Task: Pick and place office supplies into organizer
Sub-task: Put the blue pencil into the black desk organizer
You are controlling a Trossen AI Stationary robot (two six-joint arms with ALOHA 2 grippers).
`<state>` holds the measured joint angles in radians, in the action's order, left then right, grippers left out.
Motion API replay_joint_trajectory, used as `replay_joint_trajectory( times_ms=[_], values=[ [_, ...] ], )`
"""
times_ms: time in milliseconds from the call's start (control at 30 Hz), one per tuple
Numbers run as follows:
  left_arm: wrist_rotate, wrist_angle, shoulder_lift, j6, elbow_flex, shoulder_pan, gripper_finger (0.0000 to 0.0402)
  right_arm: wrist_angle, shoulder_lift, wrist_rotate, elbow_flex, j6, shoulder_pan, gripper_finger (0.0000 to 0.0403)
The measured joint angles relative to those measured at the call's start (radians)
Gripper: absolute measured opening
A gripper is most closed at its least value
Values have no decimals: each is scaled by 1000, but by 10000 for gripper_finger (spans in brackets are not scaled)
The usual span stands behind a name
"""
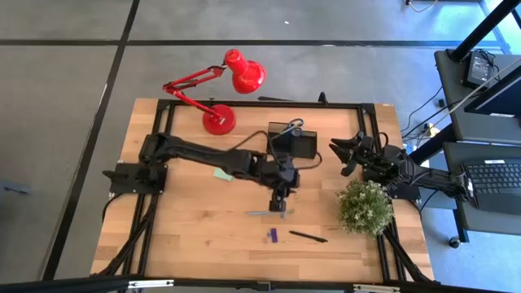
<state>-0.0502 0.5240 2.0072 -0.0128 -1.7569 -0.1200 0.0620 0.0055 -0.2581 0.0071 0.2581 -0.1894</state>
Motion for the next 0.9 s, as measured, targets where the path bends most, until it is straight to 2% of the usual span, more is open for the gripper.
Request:
replay_joint_trajectory(
  times_ms=[367,533,633,800,900],
  values=[
    [32,-55,148,-27,1,-17,75,0,3,0,0,-3,0,126],
    [142,-6,192,-53,1,-19,75,0,3,0,0,-2,0,126],
    [173,64,206,-53,1,-32,75,0,9,3,0,-2,0,126],
    [167,197,205,-91,1,-65,75,0,26,8,0,-2,0,126],
    [100,198,203,-106,1,-84,75,-2,35,8,0,-3,0,126]
  ],
)
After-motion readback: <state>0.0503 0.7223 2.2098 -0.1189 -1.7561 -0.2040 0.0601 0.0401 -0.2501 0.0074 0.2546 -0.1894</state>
